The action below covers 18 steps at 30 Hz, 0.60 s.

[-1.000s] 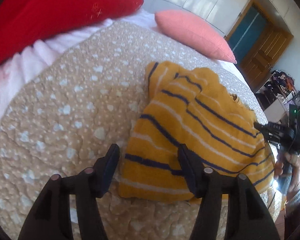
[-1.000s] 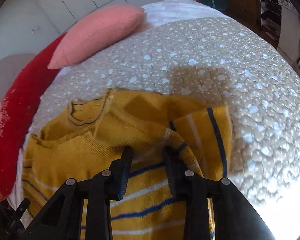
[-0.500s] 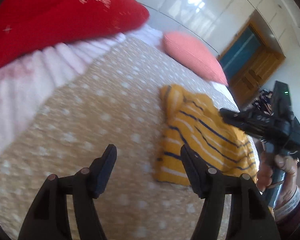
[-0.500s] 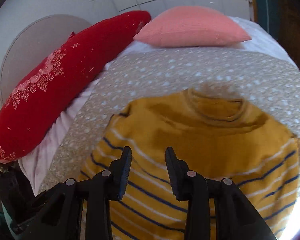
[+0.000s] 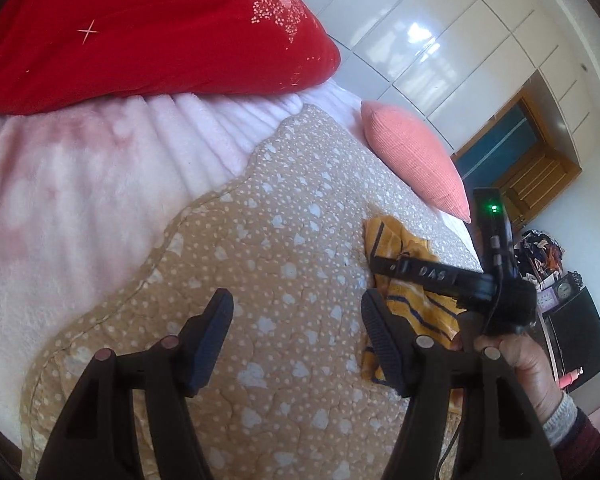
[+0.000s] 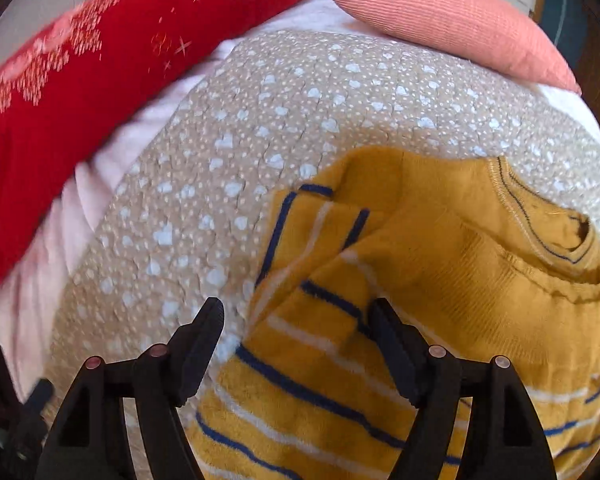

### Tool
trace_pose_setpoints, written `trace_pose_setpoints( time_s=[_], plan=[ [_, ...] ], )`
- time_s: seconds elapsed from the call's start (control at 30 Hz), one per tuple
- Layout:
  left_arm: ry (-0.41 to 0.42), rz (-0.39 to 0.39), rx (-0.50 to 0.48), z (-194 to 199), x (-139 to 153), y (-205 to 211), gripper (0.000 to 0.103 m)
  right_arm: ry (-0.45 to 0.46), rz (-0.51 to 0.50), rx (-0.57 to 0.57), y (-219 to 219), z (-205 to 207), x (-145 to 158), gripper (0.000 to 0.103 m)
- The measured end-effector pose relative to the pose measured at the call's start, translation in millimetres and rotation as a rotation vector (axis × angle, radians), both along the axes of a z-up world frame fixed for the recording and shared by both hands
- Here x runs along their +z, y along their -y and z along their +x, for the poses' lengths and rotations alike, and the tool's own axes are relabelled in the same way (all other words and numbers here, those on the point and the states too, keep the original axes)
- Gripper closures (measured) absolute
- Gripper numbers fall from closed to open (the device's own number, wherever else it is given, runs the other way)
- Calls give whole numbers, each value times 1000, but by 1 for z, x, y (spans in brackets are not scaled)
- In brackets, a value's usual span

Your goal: Fold small clothes

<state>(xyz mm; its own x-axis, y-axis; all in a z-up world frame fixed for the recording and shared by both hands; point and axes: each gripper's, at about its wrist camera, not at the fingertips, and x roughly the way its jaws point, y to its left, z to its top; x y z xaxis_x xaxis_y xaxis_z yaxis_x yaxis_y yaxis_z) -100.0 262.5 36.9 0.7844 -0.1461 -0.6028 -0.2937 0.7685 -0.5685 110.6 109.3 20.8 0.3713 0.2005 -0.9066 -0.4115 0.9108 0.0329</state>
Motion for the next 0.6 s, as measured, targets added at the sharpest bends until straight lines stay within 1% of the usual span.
trace_pose_setpoints(
  time_s=[0.07,0.13,0.17,0.2,0.23,0.27,0.3,0.33,0.37,0.47,0.53,0.6],
  plan=[
    [0,10,-4,-3,0,2,37,42,-80,5,-4,-10,-3,23],
    [-7,16,-7,-1,-2,4,37,103,-180,29,-11,-20,-9,23],
    [-12,15,-9,0,-3,5,37,139,-229,47,-16,-27,-13,24],
    [-18,10,-12,2,-4,5,37,172,-258,61,-19,-33,-14,26],
    [-20,3,-16,4,-5,7,37,193,-264,71,-19,-38,-14,36],
    [-22,-2,-21,6,-6,8,37,209,-276,75,-19,-39,-11,56],
    [-23,-7,-29,9,-5,11,37,217,-267,75,-14,-40,-5,66],
    [-20,-7,-34,10,-4,14,37,208,-221,69,-4,-39,3,75],
    [-14,-1,-44,12,-2,19,37,199,-167,52,11,-36,14,81],
    [0,36,-77,17,4,37,37,200,-19,4,68,-32,52,83],
    [-1,51,-95,19,5,47,37,214,34,-46,115,-29,75,83],
    [-11,59,-118,24,3,57,37,224,75,-106,171,-26,93,83]
  ],
)
